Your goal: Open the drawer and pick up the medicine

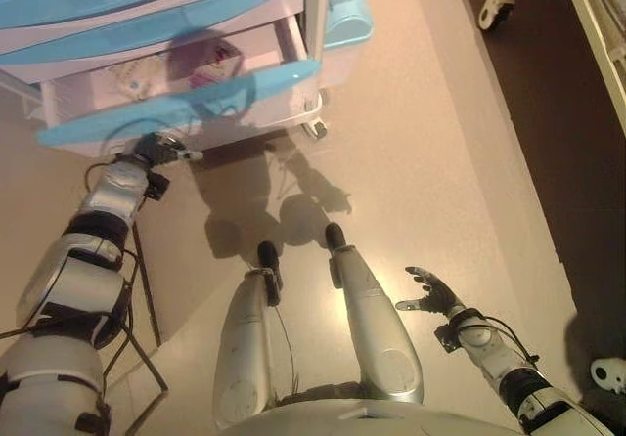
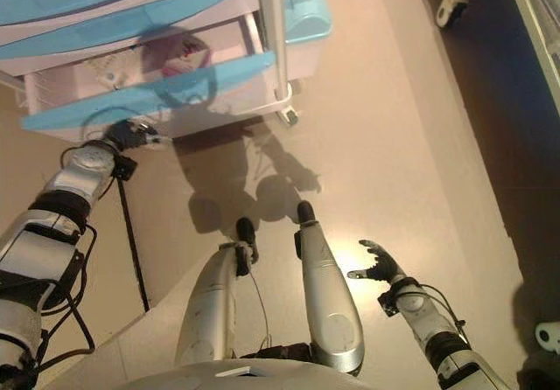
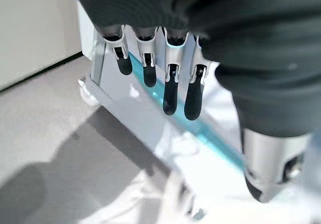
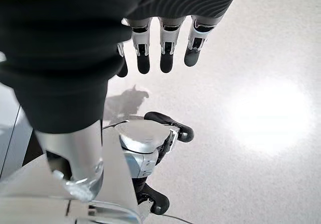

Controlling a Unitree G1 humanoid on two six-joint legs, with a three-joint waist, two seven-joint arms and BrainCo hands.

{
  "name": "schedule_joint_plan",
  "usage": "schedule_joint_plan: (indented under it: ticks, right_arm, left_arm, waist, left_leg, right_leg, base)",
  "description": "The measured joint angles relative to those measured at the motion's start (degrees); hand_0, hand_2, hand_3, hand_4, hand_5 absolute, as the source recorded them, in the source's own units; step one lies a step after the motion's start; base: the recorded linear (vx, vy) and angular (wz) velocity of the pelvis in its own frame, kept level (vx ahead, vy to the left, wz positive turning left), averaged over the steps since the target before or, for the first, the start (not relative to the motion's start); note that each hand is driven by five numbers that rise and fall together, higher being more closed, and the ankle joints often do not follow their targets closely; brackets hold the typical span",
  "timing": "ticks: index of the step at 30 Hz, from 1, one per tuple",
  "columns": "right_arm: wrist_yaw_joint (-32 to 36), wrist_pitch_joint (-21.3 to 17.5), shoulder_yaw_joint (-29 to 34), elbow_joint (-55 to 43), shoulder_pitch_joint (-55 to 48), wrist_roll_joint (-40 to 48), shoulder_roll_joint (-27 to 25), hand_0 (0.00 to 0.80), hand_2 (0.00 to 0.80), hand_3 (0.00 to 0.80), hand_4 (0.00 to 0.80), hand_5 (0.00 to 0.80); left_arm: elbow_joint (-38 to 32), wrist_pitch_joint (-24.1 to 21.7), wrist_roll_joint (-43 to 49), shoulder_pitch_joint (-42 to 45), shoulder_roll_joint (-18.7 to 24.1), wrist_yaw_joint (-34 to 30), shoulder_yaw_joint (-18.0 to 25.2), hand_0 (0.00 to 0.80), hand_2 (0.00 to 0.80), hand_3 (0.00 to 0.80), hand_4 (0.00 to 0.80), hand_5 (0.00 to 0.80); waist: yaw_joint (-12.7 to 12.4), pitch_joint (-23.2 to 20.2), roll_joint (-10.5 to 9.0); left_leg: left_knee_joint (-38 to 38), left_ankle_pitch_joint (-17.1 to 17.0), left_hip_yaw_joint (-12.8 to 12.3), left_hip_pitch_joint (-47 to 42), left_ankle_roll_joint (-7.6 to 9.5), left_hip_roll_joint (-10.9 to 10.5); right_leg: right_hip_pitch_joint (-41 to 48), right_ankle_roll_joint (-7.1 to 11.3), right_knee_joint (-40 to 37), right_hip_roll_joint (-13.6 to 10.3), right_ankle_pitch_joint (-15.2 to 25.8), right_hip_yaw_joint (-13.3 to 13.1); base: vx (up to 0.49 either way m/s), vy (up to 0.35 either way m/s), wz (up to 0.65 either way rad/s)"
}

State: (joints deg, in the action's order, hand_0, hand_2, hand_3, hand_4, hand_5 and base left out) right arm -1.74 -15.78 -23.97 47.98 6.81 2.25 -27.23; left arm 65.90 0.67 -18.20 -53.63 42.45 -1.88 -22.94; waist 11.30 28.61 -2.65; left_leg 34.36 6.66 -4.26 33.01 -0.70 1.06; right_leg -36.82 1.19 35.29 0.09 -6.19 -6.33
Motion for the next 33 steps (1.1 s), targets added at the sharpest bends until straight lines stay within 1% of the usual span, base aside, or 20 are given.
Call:
schedule_joint_plan:
  ticks: [1, 3, 4, 8, 11, 15, 19, 23, 26, 29, 31, 33]
  right_arm:
    - [-0.32, -0.26, -0.09, -0.03, 0.07, 0.01, 0.05, 0.000, 0.000, 0.000, 0.000, 0.000]
    - [-1.24, -0.51, -1.29, -0.63, 0.36, 0.07, 0.13, 0.000, 0.000, 0.000, 0.000, 0.000]
    - [-1.61, -0.63, -1.91, -1.07, 0.27, 0.06, 0.24, 0.000, 0.000, 0.000, 0.000, 0.000]
    - [-3.10, -0.74, -4.10, -0.94, 0.23, 0.10, 0.94, 0.000, 0.000, 0.000, 0.000, 0.000]
    - [-3.89, -1.13, -4.45, -0.94, 0.26, 0.14, 1.17, 0.000, 0.000, 0.000, 0.000, 0.000]
    - [-4.29, -1.64, -4.93, -0.91, 0.27, 0.98, 1.26, 0.000, 0.000, 0.000, 0.000, 0.000]
    - [-4.31, -1.69, -5.12, -0.88, 0.26, 1.02, 1.53, 0.000, 0.000, 0.000, 0.000, 0.000]
    - [-4.27, -1.72, -5.17, -0.88, 0.27, 1.01, 1.61, 0.000, 0.000, 0.000, 0.000, 0.000]
    - [-4.26, -1.61, -5.06, -0.85, 0.30, 0.98, 1.99, 0.000, 0.000, 0.000, 0.000, 0.000]
    - [-4.29, -1.37, -4.97, -0.74, 0.43, 0.93, 2.40, 0.000, 0.000, 0.000, 0.000, 0.000]
    - [-4.28, -0.82, -4.23, -0.75, 0.76, 0.91, 3.18, 0.000, 0.000, 0.000, 0.000, 0.000]
    - [-4.41, -0.09, -3.00, -0.84, 1.10, 0.88, 3.99, 0.000, 0.000, 0.000, 0.000, 0.000]
  left_arm:
    - [1.04, 0.19, -1.25, -1.06, -0.02, 0.96, 0.97, 0.000, 0.000, 0.000, 0.000, 0.000]
    - [4.94, -0.05, -4.64, -3.76, -0.18, 5.77, 3.13, 0.000, 0.000, 0.000, 0.000, 0.000]
    - [5.72, -0.19, -5.71, -4.68, -0.18, 8.08, 4.09, 0.000, 0.000, 0.000, 0.000, 0.000]
    - [5.93, -3.60, -9.10, -6.82, -0.20, 17.93, 6.18, 0.000, 0.000, 0.000, 0.000, 0.000]
    - [5.95, -5.81, -9.95, -8.81, -0.19, 22.86, 8.06, 0.000, 0.000, 0.000, 0.000, 0.000]
    - [5.83, -8.34, -11.17, -9.44, -0.16, 27.61, 9.82, 0.000, 0.000, 0.000, 0.000, 0.000]
    - [5.19, -8.95, -11.34, -9.64, 0.03, 29.92, 10.26, 0.000, 0.000, 0.000, 0.000, 0.000]
    - [5.17, -9.35, -11.23, -9.77, 0.13, 29.56, 10.25, 0.000, 0.000, 0.000, 0.000, 0.000]
    - [4.77, -9.41, -11.24, -9.47, 0.14, 26.65, 10.21, 0.000, 0.000, 0.000, 0.000, 0.000]
    - [1.47, -9.50, -11.40, -6.14, 0.21, 21.56, 10.23, 0.000, 0.000, 0.000, 0.000, 0.000]
    - [-3.65, -9.93, -11.66, -1.04, 0.10, 17.34, 10.25, 0.000, 0.000, 0.000, 0.000, 0.000]
    - [-8.86, -10.49, -12.08, 5.25, -0.96, 13.09, 10.38, 0.000, 0.000, 0.000, 0.000, 0.000]
  waist:
    - [0.03, 0.03, -0.04]
    - [0.12, 0.35, -0.64]
    - [0.24, 0.42, -0.78]
    - [0.93, 0.47, -1.01]
    - [1.02, 0.44, -1.06]
    - [1.13, 0.22, -1.43]
    - [1.03, 0.02, -1.79]
    - [0.61, -0.19, -2.15]
    - [-0.14, -0.33, -2.37]
    - [-0.58, -0.38, -2.52]
    - [-0.99, -0.40, -2.56]
    - [-1.62, -0.45, -2.59]
  left_leg:
    - [0.50, 0.31, 0.09, 0.51, -0.15, 0.07]
    - [1.47, 0.75, 0.21, 0.93, -0.09, 0.14]
    - [1.50, 0.80, 0.31, 1.09, -0.01, 0.16]
    - [1.59, 0.82, 0.63, 2.01, -0.05, 0.09]
    - [1.87, 1.14, 0.70, 2.27, -0.12, 0.08]
    - [2.46, 1.52, 0.80, 2.66, -0.18, 0.20]
    - [2.53, 1.55, 0.96, 3.19, -0.13, 0.55]
    - [2.54, 1.68, 1.10, 3.40, -0.04, 0.83]
    - [2.27, 1.66, 1.54, 2.96, 0.01, 0.82]
    - [1.18, 1.62, 1.54, 0.87, 0.18, 0.70]
    - [-0.52, 1.27, 1.45, -1.33, 0.51, 0.30]
    - [-2.65, 0.82, 1.37, -3.79, 0.72, -0.34]
  right_leg:
    - [-0.51, -0.01, 0.28, 0.31, 0.00, -0.27]
    - [-1.11, -0.06, 0.93, 0.85, -0.04, -0.83]
    - [-1.26, -0.06, 0.90, 0.96, -0.04, -0.90]
    - [-1.89, -0.07, 0.77, 1.01, -0.04, -0.84]
    - [-1.94, -0.07, 0.66, 1.04, -0.04, -0.84]
    - [-1.98, -0.05, 0.50, 1.22, -0.03, -0.86]
    - [-1.91, 0.27, -0.51, 1.84, 0.34, -1.21]
    - [-1.59, 0.41, -1.55, 2.15, 0.76, -1.21]
    - [-0.69, 0.66, -2.36, 2.25, 1.16, -1.10]
    - [1.73, 0.72, -3.94, 2.06, 1.46, -1.15]
    - [3.96, 0.87, -5.44, 1.47, 1.74, -1.05]
    - [6.02, 0.94, -6.77, 0.57, 1.81, -0.98]
  base:
    - [0.003, -0.006, -0.15]
    - [-0.012, -0.011, -0.20]
    - [-0.020, -0.012, -0.07]
    - [-0.005, -0.002, 0.01]
    - [0.000, 0.000, 0.00]
    - [0.000, 0.000, 0.00]
    - [0.000, 0.000, 0.00]
    - [-0.010, -0.005, -0.02]
    - [-0.016, -0.014, 0.05]
    - [-0.004, -0.004, 0.02]
    - [-0.013, -0.015, 0.05]
    - [0.008, 0.009, 0.05]
